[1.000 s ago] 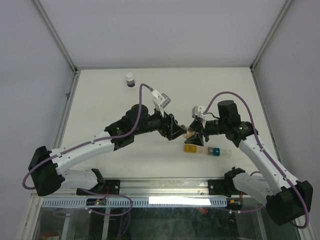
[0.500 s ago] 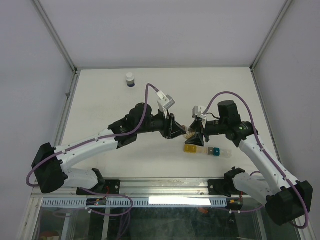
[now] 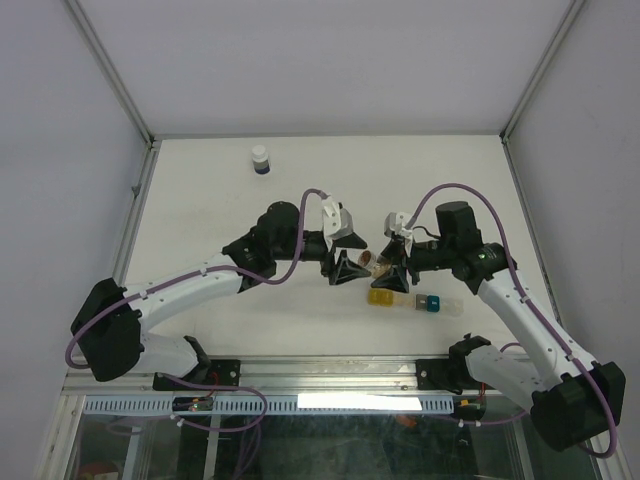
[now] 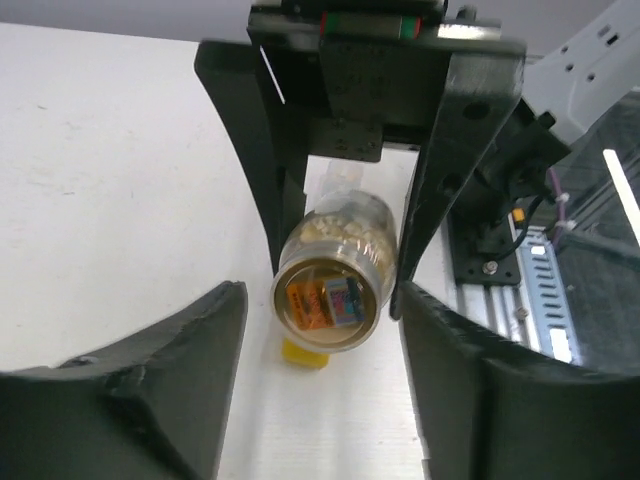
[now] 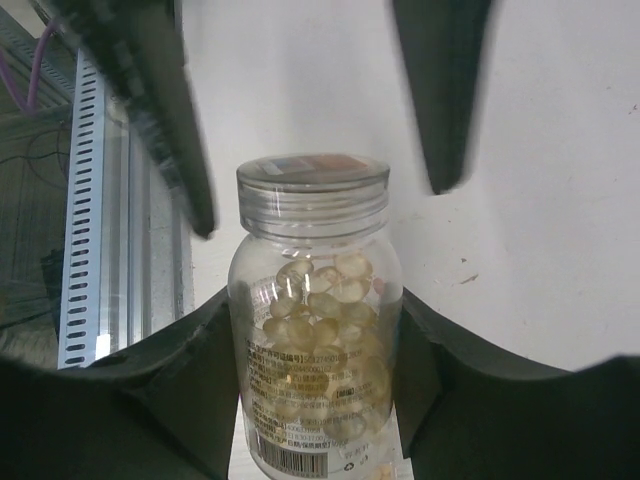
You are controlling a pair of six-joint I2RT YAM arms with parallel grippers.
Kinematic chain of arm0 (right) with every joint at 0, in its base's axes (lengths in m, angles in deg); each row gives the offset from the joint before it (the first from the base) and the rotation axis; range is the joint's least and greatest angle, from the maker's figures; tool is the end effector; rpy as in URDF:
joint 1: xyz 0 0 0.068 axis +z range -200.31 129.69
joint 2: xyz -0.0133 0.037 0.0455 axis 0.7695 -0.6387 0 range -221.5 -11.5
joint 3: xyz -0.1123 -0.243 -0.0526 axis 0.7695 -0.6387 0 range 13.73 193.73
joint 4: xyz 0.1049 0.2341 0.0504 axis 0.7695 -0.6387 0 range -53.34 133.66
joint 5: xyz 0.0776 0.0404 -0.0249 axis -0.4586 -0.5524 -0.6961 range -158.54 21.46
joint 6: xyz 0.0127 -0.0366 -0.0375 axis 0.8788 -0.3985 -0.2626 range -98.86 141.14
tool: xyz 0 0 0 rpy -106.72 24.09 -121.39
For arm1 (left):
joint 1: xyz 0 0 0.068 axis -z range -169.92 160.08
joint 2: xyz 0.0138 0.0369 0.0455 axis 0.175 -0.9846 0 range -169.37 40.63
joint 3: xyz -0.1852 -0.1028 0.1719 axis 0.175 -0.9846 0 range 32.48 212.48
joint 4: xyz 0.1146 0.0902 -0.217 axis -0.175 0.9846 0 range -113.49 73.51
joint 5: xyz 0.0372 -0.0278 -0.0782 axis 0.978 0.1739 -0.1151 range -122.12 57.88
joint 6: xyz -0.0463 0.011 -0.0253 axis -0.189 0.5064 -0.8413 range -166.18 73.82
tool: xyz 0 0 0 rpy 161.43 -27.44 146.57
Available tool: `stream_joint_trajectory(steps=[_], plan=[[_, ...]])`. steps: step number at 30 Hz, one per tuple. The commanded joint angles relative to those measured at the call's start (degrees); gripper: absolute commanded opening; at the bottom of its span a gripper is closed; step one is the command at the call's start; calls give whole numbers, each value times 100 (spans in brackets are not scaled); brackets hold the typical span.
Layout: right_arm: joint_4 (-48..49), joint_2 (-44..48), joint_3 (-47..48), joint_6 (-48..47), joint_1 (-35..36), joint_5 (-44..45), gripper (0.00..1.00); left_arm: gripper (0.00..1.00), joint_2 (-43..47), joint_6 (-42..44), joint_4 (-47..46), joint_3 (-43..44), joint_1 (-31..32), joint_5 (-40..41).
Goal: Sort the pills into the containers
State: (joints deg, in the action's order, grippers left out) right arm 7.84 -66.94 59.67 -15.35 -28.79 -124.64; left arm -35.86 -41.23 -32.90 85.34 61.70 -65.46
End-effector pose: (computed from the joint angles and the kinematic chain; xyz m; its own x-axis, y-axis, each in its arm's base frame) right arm 0.1640 0.0963 0.2829 -0.0872 -0.3910 -0.9163 -0.9943 0.0901 0.0561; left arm 0.1756 -0.2532 0.3015 -0.0671 0.2007 -0.9774 0.9952 0.0840 -0.0510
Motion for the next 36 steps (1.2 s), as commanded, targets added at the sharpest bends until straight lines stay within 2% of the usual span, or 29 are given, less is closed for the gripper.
stream_joint_trajectory(steps=[1,2,3,10,17,20,22,26,31,36], plan=[[532,69,148,38,-46,-140,0,79,4,-232,-1187,-417,-165,-432],[517,68,152,29,-46,-139,0,94,122,-431,-1431,-577,-173,-242],[514,68,145,25,-43,-144,0,98,261,-585,-1635,-756,-178,-74],[488,77,150,-4,-37,-180,0,99,1346,-1623,-1789,-1604,-186,617],[479,100,152,-7,-36,-209,0,99,1989,-3127,-1865,-1973,-196,1187],[479,124,154,2,-41,-226,0,99,1951,-3679,-1858,-1808,-202,1390],[479,121,154,2,-40,-242,0,97,1826,-3918,-1501,-1521,-200,1567],[479,116,157,2,-34,-261,0,92,1485,-3973,-615,-992,-120,1873],[484,111,159,6,-37,-246,0,89,1106,-3788,-295,-604,101,2013],[490,91,144,3,-42,-235,0,79,768,-3617,-221,-349,146,1837]])
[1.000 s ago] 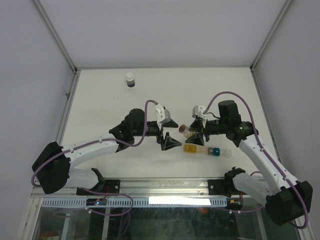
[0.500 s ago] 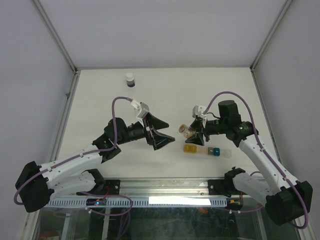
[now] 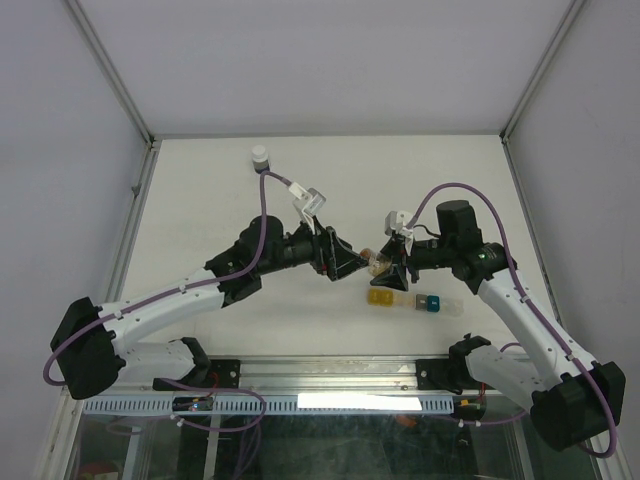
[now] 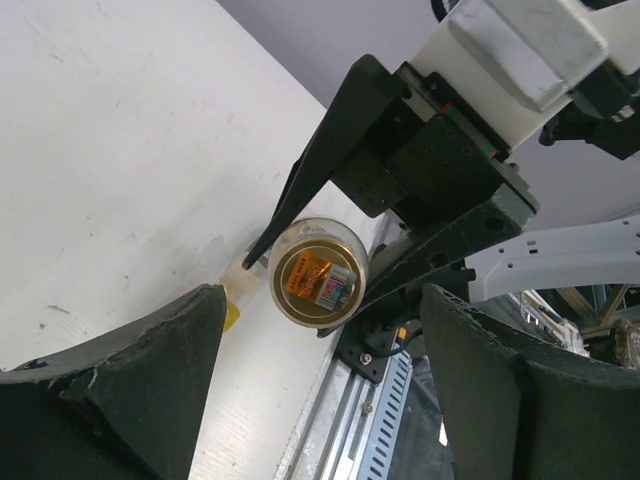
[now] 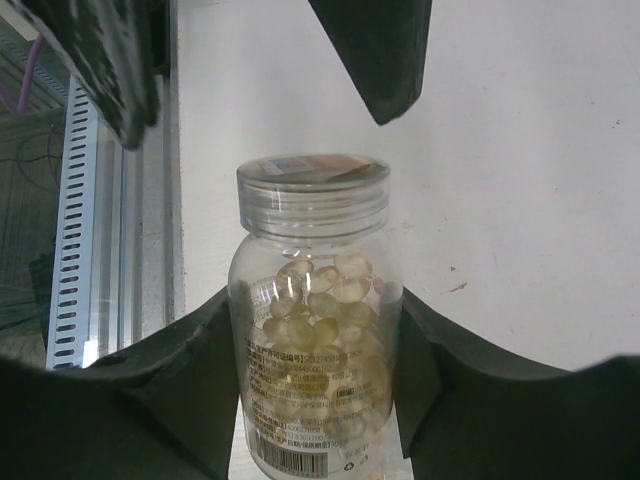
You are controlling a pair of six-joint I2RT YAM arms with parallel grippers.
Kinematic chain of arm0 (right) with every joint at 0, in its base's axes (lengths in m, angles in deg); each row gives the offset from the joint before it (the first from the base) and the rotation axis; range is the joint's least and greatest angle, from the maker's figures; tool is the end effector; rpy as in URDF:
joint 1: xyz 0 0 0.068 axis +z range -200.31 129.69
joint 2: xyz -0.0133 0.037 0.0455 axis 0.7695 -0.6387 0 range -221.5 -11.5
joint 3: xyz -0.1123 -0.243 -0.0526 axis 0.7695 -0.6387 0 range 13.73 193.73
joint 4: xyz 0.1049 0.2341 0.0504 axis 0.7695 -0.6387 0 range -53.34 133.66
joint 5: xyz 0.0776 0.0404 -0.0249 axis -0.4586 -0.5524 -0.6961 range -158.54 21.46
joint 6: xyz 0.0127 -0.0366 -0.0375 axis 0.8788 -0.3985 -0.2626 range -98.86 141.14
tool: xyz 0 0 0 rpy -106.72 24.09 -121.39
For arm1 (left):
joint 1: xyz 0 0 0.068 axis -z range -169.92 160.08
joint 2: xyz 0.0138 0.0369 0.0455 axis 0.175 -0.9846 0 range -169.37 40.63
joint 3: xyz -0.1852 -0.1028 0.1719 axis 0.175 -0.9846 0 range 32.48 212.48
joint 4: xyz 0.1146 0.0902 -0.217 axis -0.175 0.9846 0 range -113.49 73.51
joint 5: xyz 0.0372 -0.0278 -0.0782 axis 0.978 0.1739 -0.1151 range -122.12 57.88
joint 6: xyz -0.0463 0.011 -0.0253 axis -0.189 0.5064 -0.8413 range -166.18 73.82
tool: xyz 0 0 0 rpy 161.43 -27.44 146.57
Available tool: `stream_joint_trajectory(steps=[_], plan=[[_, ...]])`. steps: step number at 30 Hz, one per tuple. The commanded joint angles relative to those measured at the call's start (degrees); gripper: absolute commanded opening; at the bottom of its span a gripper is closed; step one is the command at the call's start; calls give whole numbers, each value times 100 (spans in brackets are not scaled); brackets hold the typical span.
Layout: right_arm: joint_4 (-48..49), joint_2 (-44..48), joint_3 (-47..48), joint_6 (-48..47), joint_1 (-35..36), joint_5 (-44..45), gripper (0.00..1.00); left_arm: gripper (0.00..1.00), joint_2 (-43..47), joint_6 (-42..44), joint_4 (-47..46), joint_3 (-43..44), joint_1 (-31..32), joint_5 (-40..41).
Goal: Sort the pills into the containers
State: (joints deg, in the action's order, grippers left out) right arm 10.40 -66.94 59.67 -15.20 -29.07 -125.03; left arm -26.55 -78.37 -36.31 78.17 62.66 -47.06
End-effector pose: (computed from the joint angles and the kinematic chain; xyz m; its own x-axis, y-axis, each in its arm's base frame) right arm 0.1670 0.0967 0.2861 -0.0530 -0.3717 -0.9269 -0.9957 0.0903 0.0207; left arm 0.1597 -0.2239 0.3066 -0.5690 -0.1035 -0.8158 0.7316 0.3893 -0.5596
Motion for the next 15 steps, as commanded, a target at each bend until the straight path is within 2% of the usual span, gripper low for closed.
stream_joint_trajectory(steps=[1,10,12,15], plan=[[235,94,144,-14,-14,-203,0,78,-218,109,119,400,52,-53],[241,86,136,0,-9,-196,0,64,-564,216,160,628,190,-421],[241,84,135,4,-13,-203,0,57,-589,244,200,654,200,-437],[242,94,133,10,-13,-209,0,42,-640,354,276,718,200,-547]])
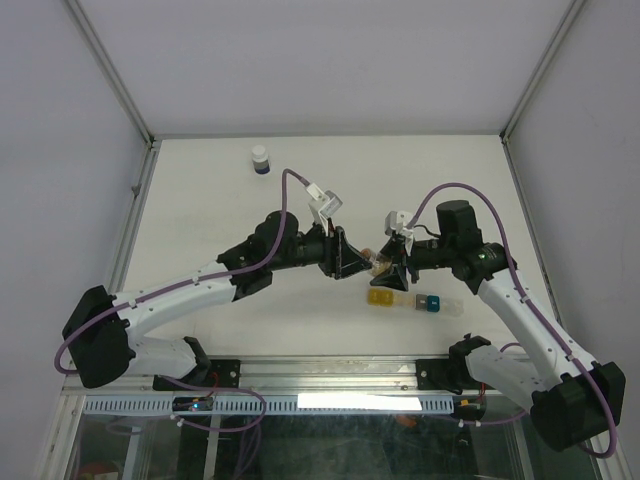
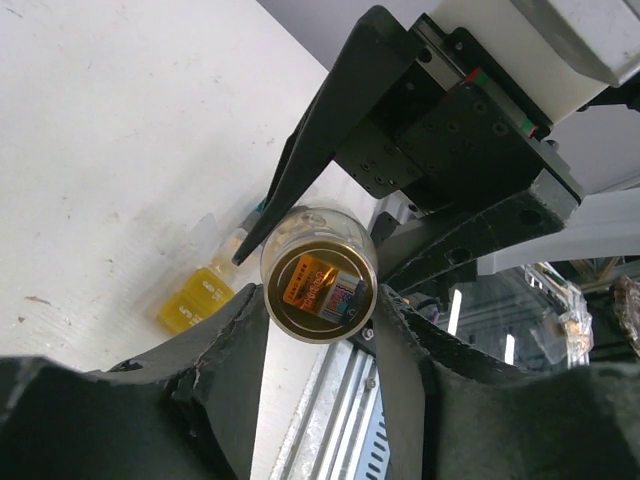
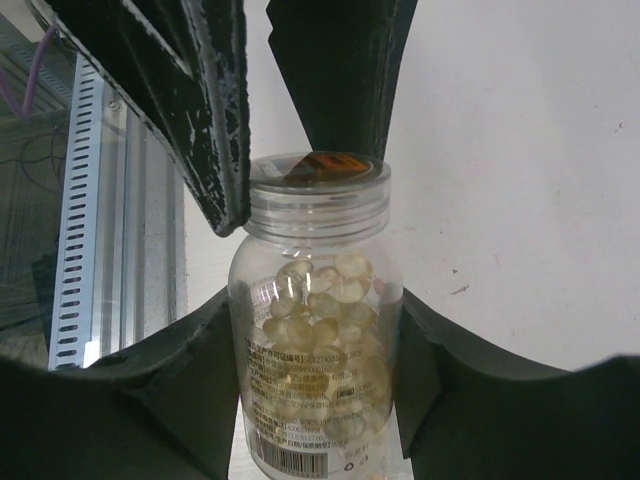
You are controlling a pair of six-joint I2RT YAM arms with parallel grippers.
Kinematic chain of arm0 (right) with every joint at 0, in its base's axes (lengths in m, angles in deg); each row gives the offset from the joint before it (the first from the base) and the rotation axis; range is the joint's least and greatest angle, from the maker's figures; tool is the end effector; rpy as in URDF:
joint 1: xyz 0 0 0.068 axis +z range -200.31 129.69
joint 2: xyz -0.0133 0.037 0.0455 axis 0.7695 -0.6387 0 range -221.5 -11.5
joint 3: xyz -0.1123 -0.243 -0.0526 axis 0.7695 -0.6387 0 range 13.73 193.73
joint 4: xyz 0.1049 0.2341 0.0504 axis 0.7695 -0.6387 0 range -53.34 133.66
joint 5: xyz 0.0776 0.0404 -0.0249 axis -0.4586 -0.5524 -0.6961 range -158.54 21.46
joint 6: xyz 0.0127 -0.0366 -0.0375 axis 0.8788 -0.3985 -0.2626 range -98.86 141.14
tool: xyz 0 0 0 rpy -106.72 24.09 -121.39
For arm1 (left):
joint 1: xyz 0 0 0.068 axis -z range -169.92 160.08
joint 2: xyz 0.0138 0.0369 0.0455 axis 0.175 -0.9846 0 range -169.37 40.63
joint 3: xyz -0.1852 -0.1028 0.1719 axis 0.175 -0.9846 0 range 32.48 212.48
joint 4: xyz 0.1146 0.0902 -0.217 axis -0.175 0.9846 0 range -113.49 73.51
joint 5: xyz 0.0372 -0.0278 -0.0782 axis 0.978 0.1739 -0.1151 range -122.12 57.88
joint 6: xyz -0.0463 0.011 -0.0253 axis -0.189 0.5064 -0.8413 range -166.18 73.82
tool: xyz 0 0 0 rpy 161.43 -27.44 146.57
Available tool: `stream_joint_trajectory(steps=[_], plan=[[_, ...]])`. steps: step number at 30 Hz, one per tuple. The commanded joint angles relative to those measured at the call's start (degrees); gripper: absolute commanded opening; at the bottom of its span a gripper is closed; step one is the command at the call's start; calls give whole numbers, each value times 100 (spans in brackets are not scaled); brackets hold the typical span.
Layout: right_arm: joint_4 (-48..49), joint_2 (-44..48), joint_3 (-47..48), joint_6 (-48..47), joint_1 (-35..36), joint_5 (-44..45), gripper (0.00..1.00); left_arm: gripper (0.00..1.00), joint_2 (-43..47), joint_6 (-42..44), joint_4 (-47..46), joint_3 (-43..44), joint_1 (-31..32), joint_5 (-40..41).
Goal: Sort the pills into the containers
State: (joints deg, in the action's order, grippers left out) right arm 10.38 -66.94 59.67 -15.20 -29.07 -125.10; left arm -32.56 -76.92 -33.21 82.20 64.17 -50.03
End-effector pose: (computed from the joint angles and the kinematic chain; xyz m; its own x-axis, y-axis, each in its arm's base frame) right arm 0.1669 0.0967 0.2861 -0.0532 -0.3711 -0.9271 -0.9958 0.0894 0.0214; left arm 0.1654 -0.2471 0.2981 -0.6034 0.0040 -0.7974 0.7417 0.3701 -0.5594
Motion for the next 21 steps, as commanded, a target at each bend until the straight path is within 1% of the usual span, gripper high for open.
stream_joint_trajectory(steps=[1,4,6,9,11,12,13,14,16,17,18,20,21], plan=[[246,95,135,13,-11,-206,0,39,-64,271,-5,344,50,-318],[252,95,137,13,-14,-215,0,30,-147,782,35,378,53,-778],[252,102,138,13,-4,-224,0,27,-200,1518,43,350,54,-1286],[252,101,134,23,-12,-233,0,24,-247,3134,304,336,50,-2017],[256,110,139,21,-14,-225,0,24,-243,4365,614,350,43,-2385],[253,112,128,21,-14,-225,0,26,-240,4913,804,363,30,-2580],[252,119,130,19,-14,-217,0,30,-243,5386,934,389,-1,-2659],[252,121,139,21,-14,-208,0,36,-283,5690,992,441,-49,-2652],[254,121,134,17,-14,-207,0,52,-387,5883,991,591,-207,-2626],[256,112,135,13,-14,-199,0,60,-438,5866,960,666,-284,-2595],[252,110,131,13,-14,-194,0,72,-445,5752,854,708,-345,-2466],[252,121,135,17,-14,-191,0,94,-332,5373,372,558,-411,-2026],[256,121,135,11,-14,-192,0,99,-217,5186,50,370,-446,-1858]])
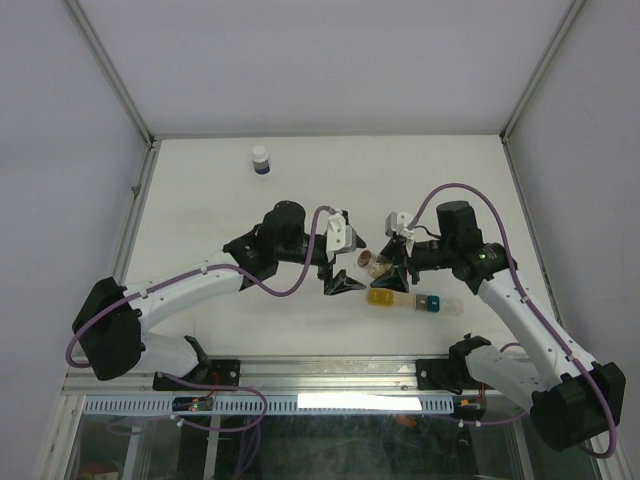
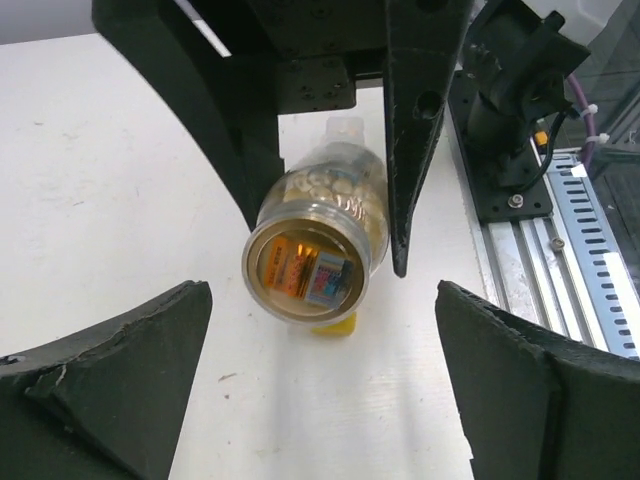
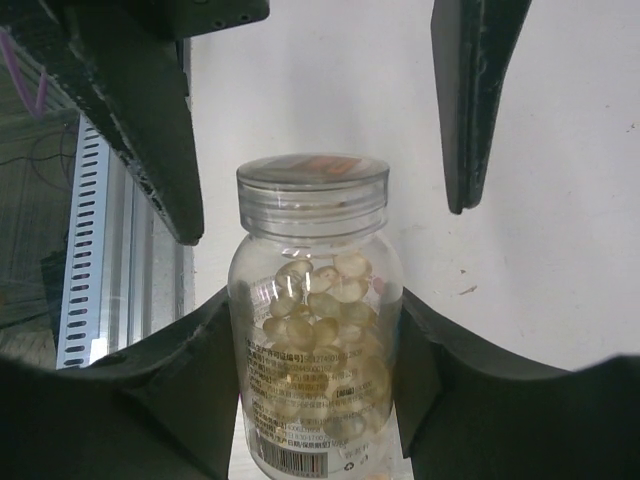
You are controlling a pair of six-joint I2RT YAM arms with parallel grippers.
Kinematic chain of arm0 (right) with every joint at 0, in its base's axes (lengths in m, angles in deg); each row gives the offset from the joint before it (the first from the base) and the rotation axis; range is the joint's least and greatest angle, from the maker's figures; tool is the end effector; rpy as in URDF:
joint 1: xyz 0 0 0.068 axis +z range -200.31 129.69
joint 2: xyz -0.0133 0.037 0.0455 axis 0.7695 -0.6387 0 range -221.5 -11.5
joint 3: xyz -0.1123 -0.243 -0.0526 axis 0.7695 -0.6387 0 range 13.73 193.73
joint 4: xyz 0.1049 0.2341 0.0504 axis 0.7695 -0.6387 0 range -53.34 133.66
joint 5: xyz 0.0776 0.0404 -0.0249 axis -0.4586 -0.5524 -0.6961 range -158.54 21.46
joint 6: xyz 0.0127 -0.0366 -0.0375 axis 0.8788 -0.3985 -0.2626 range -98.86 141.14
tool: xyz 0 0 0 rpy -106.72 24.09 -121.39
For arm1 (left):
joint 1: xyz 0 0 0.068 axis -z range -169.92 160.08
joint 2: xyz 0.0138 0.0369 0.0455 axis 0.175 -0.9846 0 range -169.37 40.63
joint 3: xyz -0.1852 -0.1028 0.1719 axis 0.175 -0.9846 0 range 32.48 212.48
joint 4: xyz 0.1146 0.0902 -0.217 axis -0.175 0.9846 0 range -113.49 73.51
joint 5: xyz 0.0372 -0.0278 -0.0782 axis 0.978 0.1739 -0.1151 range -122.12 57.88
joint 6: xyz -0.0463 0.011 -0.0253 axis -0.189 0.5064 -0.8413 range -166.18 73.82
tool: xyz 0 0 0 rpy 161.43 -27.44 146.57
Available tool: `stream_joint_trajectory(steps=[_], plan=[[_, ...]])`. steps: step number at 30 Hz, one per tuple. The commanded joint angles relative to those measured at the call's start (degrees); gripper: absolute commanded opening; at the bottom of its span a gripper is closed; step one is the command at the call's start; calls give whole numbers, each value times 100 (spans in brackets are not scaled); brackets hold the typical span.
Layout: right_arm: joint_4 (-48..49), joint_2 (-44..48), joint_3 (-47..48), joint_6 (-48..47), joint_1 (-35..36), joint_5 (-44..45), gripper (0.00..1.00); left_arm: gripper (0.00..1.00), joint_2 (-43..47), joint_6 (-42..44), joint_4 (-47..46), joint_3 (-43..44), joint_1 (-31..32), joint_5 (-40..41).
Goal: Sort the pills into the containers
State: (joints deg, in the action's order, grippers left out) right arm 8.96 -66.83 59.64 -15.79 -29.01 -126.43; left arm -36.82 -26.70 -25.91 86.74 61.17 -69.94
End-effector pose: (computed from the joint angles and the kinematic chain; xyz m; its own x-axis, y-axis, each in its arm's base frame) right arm 0.1644 0.0964 0.2850 -0.0620 -0.3670 -0.9281 -0.9969 0.0676 0.0398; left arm 0.1759 -0.2527 0.2937 0.1149 0.2770 -0.9540 0.9933 -0.0449 0.1066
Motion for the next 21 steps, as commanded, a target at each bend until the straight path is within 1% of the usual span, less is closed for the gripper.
stream_joint_trajectory(steps=[1,4,6,9,11,13,14,16,19,21], plan=[[394,110,137,64,-22,-56,0,99,344,-27,-1011,-307,-198,231],[387,101,138,63,-20,-64,0,99,773,-812,-1833,-937,-419,305],[385,95,137,65,-21,-74,0,99,1050,-1644,-2161,-1329,-489,600],[394,84,129,65,-16,-74,0,99,1345,-3101,-2164,-1437,-494,1211],[394,72,128,67,-20,-74,0,99,1439,-3877,-1858,-1339,-483,1246],[403,67,121,68,-21,-71,0,98,1568,-4584,-1934,-1416,-429,1382],[404,59,120,71,-19,-73,0,96,1665,-4818,-1949,-1448,-354,1589],[407,49,122,74,-19,-82,0,92,1797,-5026,-1787,-1411,-128,2117],[411,44,117,78,-21,-82,0,88,1679,-4939,-973,-925,259,2896],[411,46,120,80,-20,-75,0,86,1485,-4869,-607,-622,439,3185]])
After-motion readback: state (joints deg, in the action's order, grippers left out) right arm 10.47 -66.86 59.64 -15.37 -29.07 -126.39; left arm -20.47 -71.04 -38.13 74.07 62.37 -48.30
